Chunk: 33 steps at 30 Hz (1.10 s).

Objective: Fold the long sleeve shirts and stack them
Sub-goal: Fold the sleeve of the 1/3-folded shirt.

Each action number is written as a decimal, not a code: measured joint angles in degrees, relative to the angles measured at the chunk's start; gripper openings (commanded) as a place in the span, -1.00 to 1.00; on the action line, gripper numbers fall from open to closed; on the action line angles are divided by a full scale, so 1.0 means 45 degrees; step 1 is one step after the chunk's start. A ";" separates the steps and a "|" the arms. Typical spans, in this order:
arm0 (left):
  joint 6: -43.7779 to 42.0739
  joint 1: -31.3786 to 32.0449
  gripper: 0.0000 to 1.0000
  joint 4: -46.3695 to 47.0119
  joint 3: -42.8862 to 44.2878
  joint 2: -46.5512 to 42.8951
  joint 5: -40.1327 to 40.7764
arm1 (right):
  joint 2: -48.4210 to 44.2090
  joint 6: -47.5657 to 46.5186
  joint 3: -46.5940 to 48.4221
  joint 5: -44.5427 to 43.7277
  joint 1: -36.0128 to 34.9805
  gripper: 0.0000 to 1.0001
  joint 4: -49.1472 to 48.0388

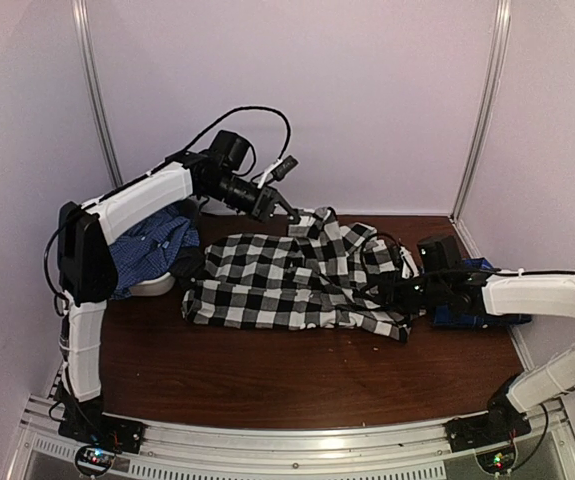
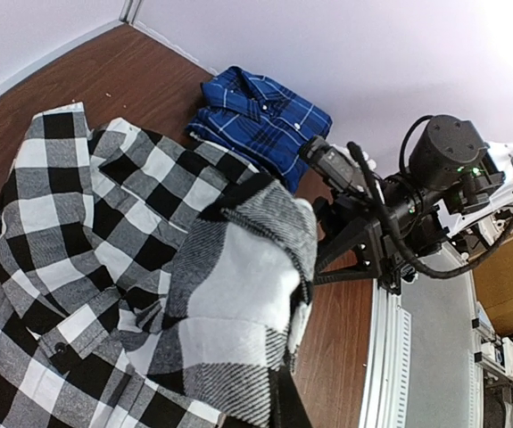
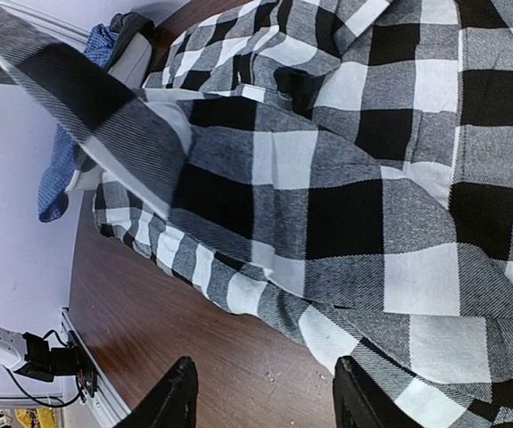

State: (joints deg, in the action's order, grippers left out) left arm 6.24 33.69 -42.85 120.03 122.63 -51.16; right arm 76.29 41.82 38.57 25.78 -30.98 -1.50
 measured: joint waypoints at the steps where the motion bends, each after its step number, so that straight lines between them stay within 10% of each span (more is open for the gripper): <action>1: -0.0117 0.0000 -1.00 -0.0175 0.0257 0.0087 0.0005 | 0.0097 -0.0019 -0.0034 -0.0019 0.0058 0.05 0.0000; 33: -0.2001 -0.0510 -1.00 -0.1749 -0.7810 -0.2827 0.2827 | 0.3288 -0.4197 0.1093 -0.1365 0.1253 0.04 0.2977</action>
State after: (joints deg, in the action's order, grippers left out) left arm -2.76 31.40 -50.72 84.88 109.91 -38.44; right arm 91.09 22.94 43.48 19.64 -25.34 11.90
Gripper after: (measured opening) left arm 0.023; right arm 0.519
